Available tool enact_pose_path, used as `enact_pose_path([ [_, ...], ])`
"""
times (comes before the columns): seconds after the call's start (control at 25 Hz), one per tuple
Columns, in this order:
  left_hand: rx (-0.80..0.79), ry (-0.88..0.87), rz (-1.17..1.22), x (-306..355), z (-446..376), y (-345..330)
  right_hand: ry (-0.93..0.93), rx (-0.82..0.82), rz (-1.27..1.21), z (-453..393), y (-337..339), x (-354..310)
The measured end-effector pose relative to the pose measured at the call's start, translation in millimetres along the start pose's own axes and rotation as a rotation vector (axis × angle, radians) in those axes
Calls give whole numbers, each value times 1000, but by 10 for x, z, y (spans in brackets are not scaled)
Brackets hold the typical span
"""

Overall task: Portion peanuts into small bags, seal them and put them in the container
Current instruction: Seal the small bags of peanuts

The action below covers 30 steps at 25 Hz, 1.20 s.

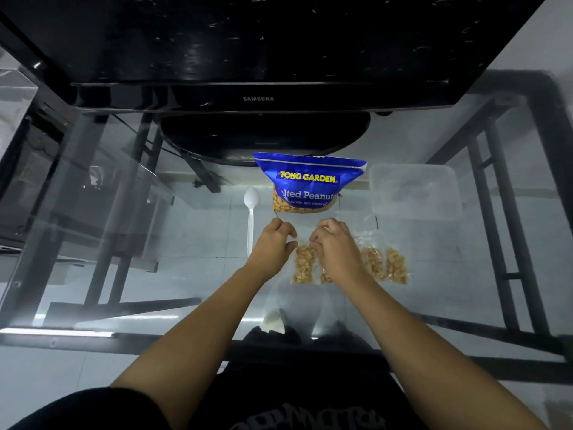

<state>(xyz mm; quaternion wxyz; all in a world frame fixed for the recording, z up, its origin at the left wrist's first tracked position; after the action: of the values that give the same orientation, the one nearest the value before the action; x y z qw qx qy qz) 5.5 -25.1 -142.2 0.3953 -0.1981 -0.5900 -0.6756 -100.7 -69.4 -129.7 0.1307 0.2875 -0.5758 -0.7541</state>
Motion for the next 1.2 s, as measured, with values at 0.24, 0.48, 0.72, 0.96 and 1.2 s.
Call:
enact_pose_path([
  [0.24, 20, 33, 320, 137, 157, 161, -111, 28, -370, 201, 151, 70],
  [0.48, 82, 67, 847, 525, 249, 601, -268, 145, -991, 319, 591, 172],
  [0.72, 59, -2, 520, 875, 255, 875, -187, 156, -1049, 227, 937, -2],
  [0.96, 107, -153, 159, 1242, 229, 1036, -28, 329, -860, 285, 1358, -186],
  [1.2, 151, -271, -159, 1401, 303, 1061, -21, 510, -853, 394, 1553, -182],
])
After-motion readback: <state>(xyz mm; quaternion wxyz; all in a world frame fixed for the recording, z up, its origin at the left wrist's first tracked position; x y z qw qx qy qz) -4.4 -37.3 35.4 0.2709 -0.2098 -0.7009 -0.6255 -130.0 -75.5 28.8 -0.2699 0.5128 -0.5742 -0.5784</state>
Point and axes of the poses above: each hand's wrist, its own z-axis away from the middle knuckle, its own y-axis out of the back of the hand, x = y × z, the point moved 9 cm from there along -z, towards the middle knuckle, and after that the axes turned 12 degrees about z, right-handed, at the moved point
